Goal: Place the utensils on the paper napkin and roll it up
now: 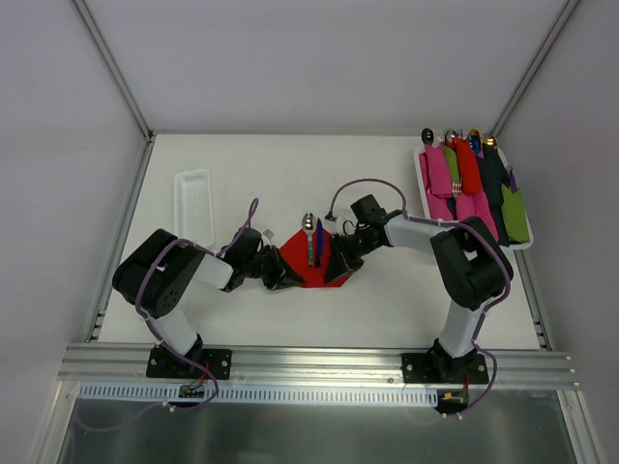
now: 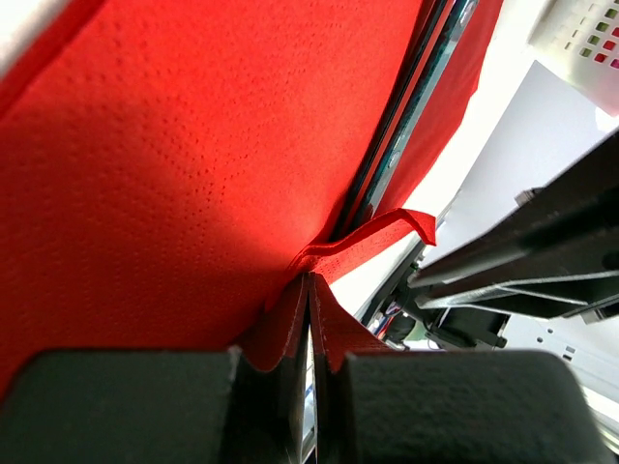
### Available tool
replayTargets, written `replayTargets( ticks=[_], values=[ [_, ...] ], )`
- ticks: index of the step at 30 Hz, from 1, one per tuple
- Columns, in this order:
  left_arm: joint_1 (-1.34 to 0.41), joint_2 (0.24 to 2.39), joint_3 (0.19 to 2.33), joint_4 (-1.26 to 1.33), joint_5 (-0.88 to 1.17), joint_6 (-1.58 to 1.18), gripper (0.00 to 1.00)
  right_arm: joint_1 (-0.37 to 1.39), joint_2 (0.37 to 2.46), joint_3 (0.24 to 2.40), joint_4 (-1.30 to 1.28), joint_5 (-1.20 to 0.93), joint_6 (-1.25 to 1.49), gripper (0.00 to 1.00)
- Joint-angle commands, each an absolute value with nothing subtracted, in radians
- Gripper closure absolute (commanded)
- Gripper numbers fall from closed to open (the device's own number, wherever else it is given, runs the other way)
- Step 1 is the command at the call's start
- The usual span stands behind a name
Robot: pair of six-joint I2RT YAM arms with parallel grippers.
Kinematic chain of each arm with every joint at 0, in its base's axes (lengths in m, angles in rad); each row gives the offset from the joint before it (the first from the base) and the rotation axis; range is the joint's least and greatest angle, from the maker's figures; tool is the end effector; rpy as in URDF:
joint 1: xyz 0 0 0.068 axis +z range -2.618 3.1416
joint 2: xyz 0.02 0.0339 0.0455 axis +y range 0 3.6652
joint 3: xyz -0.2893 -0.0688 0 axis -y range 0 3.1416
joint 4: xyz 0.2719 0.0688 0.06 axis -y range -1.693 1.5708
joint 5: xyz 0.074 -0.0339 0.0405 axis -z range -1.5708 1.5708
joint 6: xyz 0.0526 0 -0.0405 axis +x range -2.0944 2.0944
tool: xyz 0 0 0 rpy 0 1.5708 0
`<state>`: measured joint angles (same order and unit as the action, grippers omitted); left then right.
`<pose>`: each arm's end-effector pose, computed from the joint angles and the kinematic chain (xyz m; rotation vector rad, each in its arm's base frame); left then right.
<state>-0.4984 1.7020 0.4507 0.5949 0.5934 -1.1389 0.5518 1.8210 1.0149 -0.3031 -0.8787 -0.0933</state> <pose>0.2436 -0.1661 0.0892 -0.4372 2.5324 -1.4437 0.2948 0.2290 0.1428 -1.0936 2.3686 1.3253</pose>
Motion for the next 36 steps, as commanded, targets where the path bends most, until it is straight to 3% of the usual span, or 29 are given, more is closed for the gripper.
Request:
replayTargets(
  ticks=[1,19,36],
  values=[
    [-0.508,1.74,0.42,0.528,0.511,-1.118,1.0,0.554,1.839,1.034,-0.239,-0.911,-0.032,0.86],
    [-0.505,1.741,0.416,0.522,0.503,-1.118,1.0,0.528,1.997,1.097,-0.348,-0.836,-0.087,0.87],
    [-0.469,1.712,0.388,0.506,0.511,-1.103,1.0,0.488,1.974,1.095,-0.494,-0.701,-0.235,0.89]
  ],
)
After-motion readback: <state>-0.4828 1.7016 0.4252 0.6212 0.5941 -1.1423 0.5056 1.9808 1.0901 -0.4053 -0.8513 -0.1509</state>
